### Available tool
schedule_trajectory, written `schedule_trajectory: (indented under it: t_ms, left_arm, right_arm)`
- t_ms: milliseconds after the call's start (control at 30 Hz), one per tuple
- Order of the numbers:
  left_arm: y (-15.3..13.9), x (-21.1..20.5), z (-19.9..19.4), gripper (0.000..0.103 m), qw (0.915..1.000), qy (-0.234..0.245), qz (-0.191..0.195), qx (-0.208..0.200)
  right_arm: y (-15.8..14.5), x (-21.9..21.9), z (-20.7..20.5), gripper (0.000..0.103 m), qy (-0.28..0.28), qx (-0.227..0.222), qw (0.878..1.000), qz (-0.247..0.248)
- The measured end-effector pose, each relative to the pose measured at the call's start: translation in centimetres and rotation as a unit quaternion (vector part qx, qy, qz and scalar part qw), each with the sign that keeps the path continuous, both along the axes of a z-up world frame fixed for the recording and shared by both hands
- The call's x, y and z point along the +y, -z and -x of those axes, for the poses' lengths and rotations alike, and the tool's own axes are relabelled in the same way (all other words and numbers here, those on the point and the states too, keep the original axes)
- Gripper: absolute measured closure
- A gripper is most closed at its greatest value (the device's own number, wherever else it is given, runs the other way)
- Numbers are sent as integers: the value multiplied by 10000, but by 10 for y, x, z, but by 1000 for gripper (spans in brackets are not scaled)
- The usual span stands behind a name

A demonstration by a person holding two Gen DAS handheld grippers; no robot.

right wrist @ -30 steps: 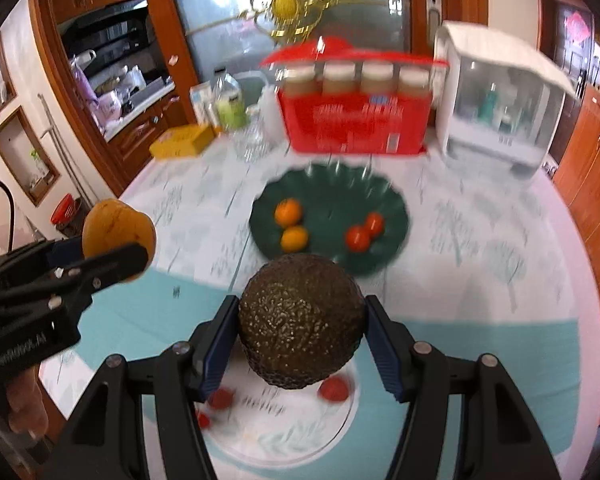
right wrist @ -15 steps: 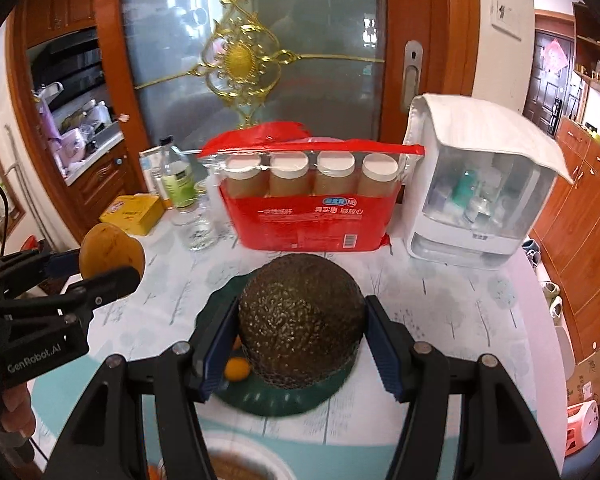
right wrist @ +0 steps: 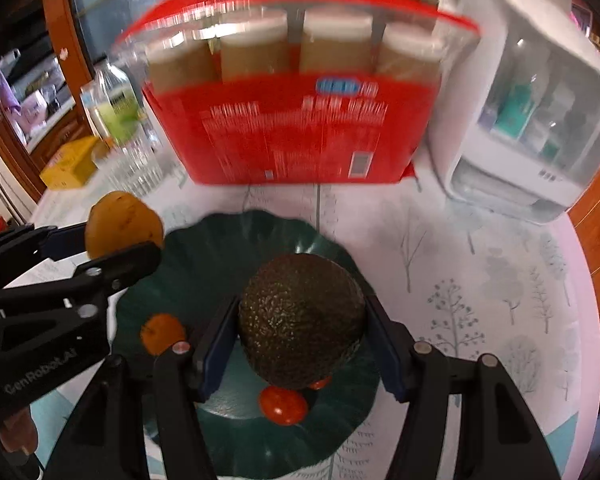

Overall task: Organize fruits
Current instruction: 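Carry the grapefruit and avocado in both tools over the green plate, then lower and open both tools to set the grapefruit and avocado on the green plate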

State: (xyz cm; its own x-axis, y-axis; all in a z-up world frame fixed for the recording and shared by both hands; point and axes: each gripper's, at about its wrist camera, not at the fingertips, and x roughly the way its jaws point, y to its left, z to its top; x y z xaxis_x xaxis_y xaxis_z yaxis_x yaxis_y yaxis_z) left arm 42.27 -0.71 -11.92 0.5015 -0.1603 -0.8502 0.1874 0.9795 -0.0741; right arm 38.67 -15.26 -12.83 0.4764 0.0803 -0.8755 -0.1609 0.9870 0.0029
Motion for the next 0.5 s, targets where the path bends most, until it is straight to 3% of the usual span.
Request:
schedule_trajectory:
  t_ms: [233,500]
  left_arm:
    - [37,-6,-10,55,9997,39,83,216]
    - [48,-6,-14,54,9996,27,-80,260]
  right_arm:
    - [27,4,-4,41,-177,56,9998,98]
    - [39,12,-7,40,-397,60,9990,213]
